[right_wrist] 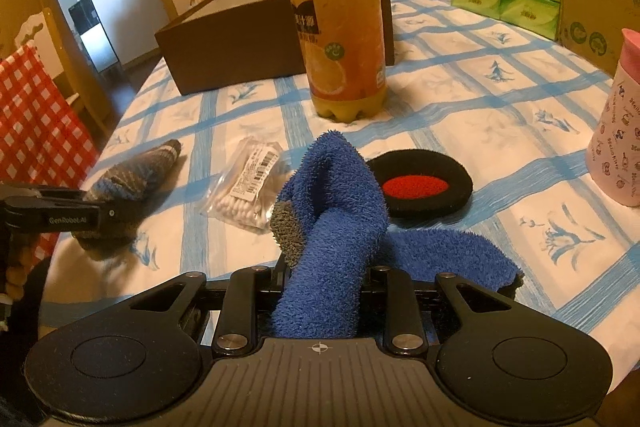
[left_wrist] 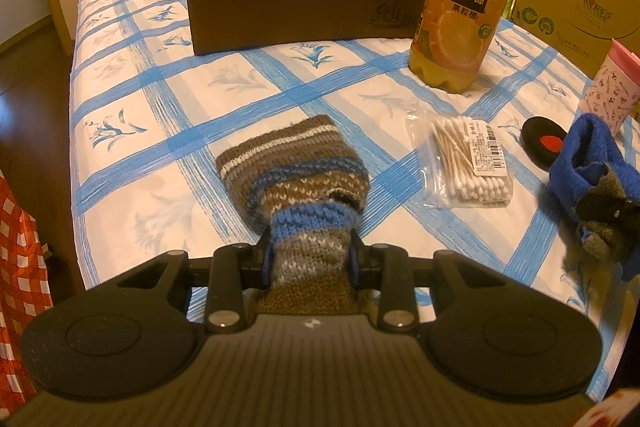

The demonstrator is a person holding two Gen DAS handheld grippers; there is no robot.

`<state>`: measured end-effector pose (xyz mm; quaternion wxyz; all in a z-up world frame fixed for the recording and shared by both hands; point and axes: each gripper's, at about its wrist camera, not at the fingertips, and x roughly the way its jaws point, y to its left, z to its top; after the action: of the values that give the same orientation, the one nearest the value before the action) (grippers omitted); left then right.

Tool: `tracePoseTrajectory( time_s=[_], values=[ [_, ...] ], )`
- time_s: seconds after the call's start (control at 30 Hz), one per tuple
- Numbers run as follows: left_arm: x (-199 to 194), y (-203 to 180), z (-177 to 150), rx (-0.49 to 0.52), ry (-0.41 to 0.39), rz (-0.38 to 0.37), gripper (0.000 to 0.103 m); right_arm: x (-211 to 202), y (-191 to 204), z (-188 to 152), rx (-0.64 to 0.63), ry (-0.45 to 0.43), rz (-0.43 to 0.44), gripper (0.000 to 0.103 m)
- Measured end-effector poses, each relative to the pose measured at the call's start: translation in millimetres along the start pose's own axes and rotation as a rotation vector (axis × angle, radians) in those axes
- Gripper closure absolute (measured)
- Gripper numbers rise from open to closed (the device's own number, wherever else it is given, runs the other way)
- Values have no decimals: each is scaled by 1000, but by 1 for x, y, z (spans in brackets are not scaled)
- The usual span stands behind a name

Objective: Organize soft objects
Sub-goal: 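Carry the striped sock with the left tool while the right tool carries the blue towel to the box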

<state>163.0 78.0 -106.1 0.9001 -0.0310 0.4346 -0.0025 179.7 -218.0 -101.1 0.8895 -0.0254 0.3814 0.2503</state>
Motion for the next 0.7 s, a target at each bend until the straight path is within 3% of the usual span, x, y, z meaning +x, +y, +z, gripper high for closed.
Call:
tracePoseTrajectory(
  time_s=[0.4,0.7],
  values=[
    [-7,-1,7,3,-17,-9,73,-28,-12,9,57,-62,12,77],
    [-24,-1,21,8,-69,-16,73,-59,-24,34,83,-145,28,77]
  ],
)
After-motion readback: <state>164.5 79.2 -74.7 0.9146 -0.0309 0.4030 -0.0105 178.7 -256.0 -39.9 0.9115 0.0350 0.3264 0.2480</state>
